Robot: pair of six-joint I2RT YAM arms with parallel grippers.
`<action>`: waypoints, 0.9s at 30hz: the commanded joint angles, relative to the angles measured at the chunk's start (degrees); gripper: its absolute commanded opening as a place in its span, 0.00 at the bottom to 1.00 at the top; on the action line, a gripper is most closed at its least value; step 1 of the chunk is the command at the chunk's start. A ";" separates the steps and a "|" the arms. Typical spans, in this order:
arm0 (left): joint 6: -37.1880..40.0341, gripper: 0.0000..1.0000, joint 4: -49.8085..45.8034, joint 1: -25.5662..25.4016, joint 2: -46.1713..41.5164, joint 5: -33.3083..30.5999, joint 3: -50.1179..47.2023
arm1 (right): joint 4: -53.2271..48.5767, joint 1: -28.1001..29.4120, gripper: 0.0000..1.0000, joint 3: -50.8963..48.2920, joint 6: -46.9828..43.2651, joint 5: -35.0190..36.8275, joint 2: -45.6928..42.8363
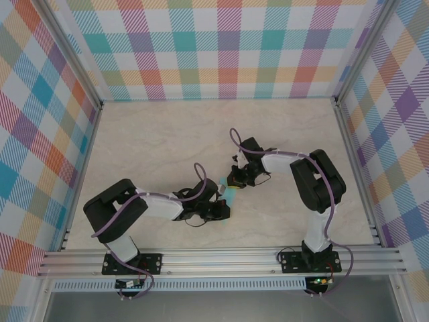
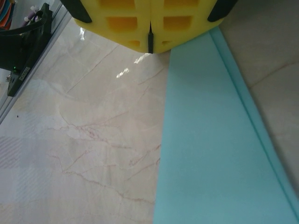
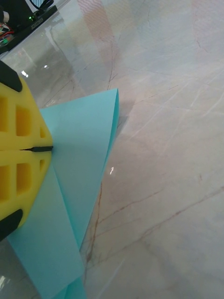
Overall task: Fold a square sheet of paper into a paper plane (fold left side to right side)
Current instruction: Fold the wing for the fifth time at the center of the table.
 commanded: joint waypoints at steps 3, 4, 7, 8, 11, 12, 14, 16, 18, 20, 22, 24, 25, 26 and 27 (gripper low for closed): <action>-1.77 0.02 -7.04 -2.45 -2.41 1.81 -3.51 | -0.58 -1.14 0.07 -0.27 -0.67 3.83 0.96; -1.62 0.02 -7.25 -2.45 -3.00 1.82 -3.49 | -0.41 -1.15 0.07 0.02 -0.75 3.59 0.67; -0.51 0.03 -9.03 -2.45 -5.43 1.53 -2.64 | -0.60 -1.21 0.09 1.56 -1.73 3.16 -0.88; 0.28 0.03 -10.61 -2.46 -6.76 0.79 -1.93 | -1.21 -1.30 0.09 2.54 -2.34 3.16 -1.57; 3.09 0.05 -15.13 -2.52 -12.25 -3.00 -0.52 | -5.23 -1.26 0.17 6.58 -4.56 5.55 -4.37; 4.05 0.05 -16.92 -2.46 -14.24 -4.83 -0.05 | -6.75 -1.30 0.20 7.76 -5.22 6.76 -5.32; 6.17 0.06 -21.34 -2.46 -19.30 -10.28 1.02 | -10.29 -1.33 0.25 10.16 -6.39 9.43 -7.56; 7.25 0.07 -25.50 -2.48 -24.08 -16.64 1.55 | -12.67 -1.30 0.31 10.87 -6.52 11.88 -9.97; 7.54 0.10 -28.31 -2.44 -28.75 -23.40 1.25 | -14.49 -1.24 0.38 10.34 -5.97 14.11 -12.37; 7.37 0.15 -30.82 -2.48 -32.95 -31.25 0.73 | -16.13 -0.97 0.44 9.13 -4.84 15.73 -14.72; 6.58 0.21 -33.15 -2.45 -35.79 -37.35 0.49 | -17.66 -0.27 0.50 7.97 -3.33 16.18 -16.15; 6.97 0.27 -33.86 -2.45 -37.67 -41.60 0.59 | -18.65 1.84 0.59 6.66 -1.34 17.01 -17.22; 6.95 0.29 -34.13 -2.45 -38.13 -43.57 0.89 | -18.97 3.25 0.65 6.19 -0.38 17.81 -17.45; 6.67 0.31 -34.42 -2.46 -38.45 -45.88 1.29 | -19.37 4.82 0.74 5.80 0.83 18.94 -17.46; 6.45 0.33 -34.63 -2.45 -38.65 -48.00 1.64 | -19.70 6.39 0.81 5.58 2.08 20.09 -17.24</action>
